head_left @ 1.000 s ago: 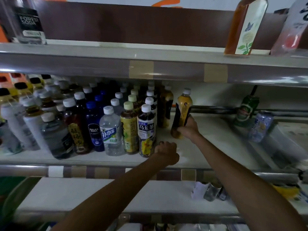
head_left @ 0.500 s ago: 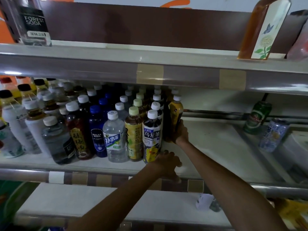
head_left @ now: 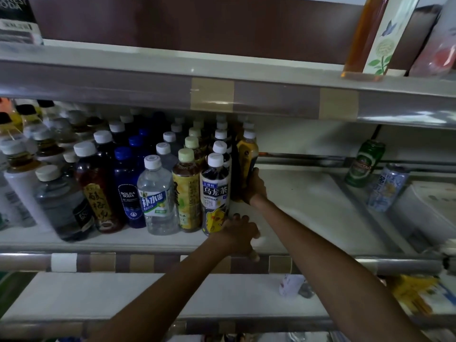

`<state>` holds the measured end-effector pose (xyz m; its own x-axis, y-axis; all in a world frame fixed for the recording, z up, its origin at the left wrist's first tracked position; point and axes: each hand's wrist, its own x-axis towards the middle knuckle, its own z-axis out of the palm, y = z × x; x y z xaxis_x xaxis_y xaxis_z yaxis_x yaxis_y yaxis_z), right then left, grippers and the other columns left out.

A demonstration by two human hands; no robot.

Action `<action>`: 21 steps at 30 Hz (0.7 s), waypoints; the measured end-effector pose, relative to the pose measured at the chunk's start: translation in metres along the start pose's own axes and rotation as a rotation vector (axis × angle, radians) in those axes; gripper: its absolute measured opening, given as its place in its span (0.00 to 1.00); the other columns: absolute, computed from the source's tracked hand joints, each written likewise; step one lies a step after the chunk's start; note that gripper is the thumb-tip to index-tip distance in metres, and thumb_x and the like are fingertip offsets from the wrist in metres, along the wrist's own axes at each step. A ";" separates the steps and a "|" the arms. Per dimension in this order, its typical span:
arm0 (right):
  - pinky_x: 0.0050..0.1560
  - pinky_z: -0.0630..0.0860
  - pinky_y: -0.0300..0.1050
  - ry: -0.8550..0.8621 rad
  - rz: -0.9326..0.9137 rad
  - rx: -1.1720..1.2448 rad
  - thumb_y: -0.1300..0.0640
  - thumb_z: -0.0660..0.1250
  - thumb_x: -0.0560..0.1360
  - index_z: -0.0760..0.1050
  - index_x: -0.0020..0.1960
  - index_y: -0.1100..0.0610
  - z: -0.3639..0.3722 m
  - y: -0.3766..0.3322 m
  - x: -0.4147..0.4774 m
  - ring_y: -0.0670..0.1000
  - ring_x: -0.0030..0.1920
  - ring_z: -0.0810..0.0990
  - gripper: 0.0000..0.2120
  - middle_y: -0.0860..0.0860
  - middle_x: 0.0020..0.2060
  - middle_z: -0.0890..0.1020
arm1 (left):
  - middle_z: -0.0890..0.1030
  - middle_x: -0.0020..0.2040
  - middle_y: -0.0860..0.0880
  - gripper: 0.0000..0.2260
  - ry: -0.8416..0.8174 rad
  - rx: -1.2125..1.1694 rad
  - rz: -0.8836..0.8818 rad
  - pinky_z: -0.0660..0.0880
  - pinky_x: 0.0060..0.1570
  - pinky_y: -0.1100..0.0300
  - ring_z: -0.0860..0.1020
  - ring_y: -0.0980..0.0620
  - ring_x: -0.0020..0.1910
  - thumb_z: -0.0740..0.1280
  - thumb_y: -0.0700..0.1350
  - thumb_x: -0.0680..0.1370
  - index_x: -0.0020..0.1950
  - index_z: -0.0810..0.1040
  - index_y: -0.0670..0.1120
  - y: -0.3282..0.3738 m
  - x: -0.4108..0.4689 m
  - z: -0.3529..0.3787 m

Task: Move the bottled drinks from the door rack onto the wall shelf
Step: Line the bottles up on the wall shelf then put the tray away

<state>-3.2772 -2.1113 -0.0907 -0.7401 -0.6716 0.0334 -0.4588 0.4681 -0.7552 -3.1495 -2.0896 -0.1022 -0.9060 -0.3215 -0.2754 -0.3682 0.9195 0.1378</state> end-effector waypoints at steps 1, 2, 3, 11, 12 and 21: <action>0.59 0.76 0.59 -0.013 0.000 0.009 0.54 0.76 0.69 0.61 0.65 0.59 -0.001 0.000 -0.001 0.64 0.60 0.76 0.32 0.61 0.61 0.76 | 0.66 0.68 0.44 0.31 0.003 -0.001 0.001 0.65 0.66 0.48 0.62 0.42 0.70 0.71 0.58 0.74 0.73 0.67 0.49 0.000 -0.001 0.000; 0.59 0.76 0.59 -0.038 0.001 0.019 0.53 0.76 0.69 0.60 0.65 0.59 -0.002 0.001 -0.002 0.64 0.61 0.76 0.34 0.60 0.62 0.76 | 0.66 0.68 0.44 0.31 0.014 -0.007 0.004 0.65 0.65 0.48 0.62 0.42 0.69 0.71 0.58 0.74 0.73 0.67 0.49 0.000 -0.002 0.000; 0.60 0.75 0.58 -0.072 0.004 0.020 0.52 0.77 0.69 0.59 0.66 0.58 -0.005 0.002 -0.003 0.63 0.62 0.76 0.35 0.59 0.63 0.75 | 0.67 0.67 0.45 0.31 0.029 -0.015 0.003 0.64 0.65 0.49 0.63 0.42 0.69 0.71 0.58 0.73 0.73 0.67 0.49 0.000 -0.003 0.001; 0.59 0.72 0.47 -0.228 0.030 -0.211 0.55 0.75 0.71 0.57 0.74 0.59 -0.033 0.026 -0.021 0.59 0.68 0.71 0.39 0.59 0.70 0.69 | 0.66 0.70 0.46 0.32 0.015 -0.030 -0.032 0.62 0.68 0.49 0.61 0.42 0.71 0.73 0.58 0.72 0.73 0.68 0.50 0.004 0.000 -0.002; 0.60 0.72 0.47 -0.221 0.023 -0.239 0.55 0.75 0.71 0.59 0.74 0.59 -0.037 0.028 -0.024 0.59 0.68 0.71 0.38 0.59 0.70 0.69 | 0.66 0.69 0.45 0.32 0.011 -0.029 -0.032 0.63 0.67 0.50 0.62 0.42 0.71 0.73 0.58 0.72 0.73 0.68 0.50 0.004 0.000 -0.002; 0.57 0.73 0.46 -0.125 -0.026 -0.410 0.54 0.72 0.73 0.63 0.72 0.59 -0.070 0.029 -0.055 0.57 0.64 0.72 0.32 0.57 0.67 0.71 | 0.68 0.70 0.44 0.31 -0.004 -0.057 -0.016 0.66 0.66 0.48 0.65 0.42 0.70 0.73 0.55 0.72 0.72 0.67 0.47 0.006 -0.002 -0.004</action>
<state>-3.2845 -2.0203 -0.0685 -0.6719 -0.7390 -0.0496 -0.6529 0.6225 -0.4315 -3.1503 -2.0845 -0.0967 -0.8989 -0.3354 -0.2819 -0.3945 0.8995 0.1875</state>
